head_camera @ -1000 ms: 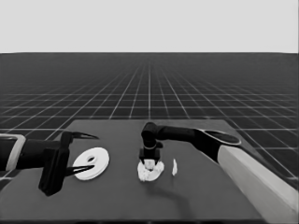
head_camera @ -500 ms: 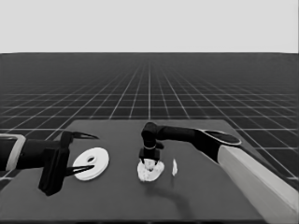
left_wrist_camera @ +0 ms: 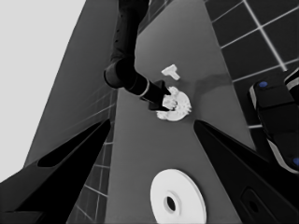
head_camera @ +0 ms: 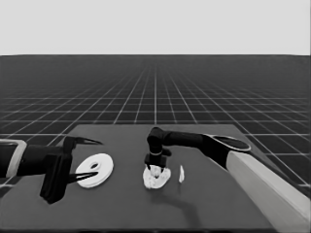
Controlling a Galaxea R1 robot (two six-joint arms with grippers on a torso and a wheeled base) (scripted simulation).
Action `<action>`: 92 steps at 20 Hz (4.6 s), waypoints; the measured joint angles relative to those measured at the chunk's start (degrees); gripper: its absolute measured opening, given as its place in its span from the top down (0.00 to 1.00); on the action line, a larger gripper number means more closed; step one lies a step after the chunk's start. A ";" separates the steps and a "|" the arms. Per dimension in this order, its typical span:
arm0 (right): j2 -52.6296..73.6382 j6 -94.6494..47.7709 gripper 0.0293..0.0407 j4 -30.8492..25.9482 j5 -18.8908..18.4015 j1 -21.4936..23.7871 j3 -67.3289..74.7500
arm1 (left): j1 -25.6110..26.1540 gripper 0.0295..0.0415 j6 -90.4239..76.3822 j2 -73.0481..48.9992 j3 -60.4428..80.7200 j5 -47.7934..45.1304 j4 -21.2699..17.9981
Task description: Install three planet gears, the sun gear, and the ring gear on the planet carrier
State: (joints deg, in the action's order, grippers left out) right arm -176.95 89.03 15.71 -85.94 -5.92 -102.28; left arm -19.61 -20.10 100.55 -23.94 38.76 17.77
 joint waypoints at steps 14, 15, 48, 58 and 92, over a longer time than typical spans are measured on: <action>-0.01 8.40 0.85 0.00 0.00 0.00 0.01 | 0.00 0.25 0.00 0.00 0.00 0.00 0.00; 0.00 9.00 0.85 0.00 0.00 -0.04 0.00 | 0.00 0.25 0.00 0.00 0.00 0.00 0.00; 0.03 28.80 0.85 0.00 0.01 -0.20 -0.03 | 0.00 0.25 0.00 0.00 0.00 0.00 0.00; 0.03 34.80 0.85 0.00 0.01 -0.20 -0.03 | 0.00 0.25 0.00 0.00 0.00 0.00 0.00; 0.95 -8.45 0.19 -6.26 -2.25 7.35 4.08 | 0.00 0.25 0.00 0.00 0.00 0.00 0.00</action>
State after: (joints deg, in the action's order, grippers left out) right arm -175.99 80.59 9.45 -88.19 1.43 -98.20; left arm -19.61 -20.10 100.55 -23.94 38.76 17.77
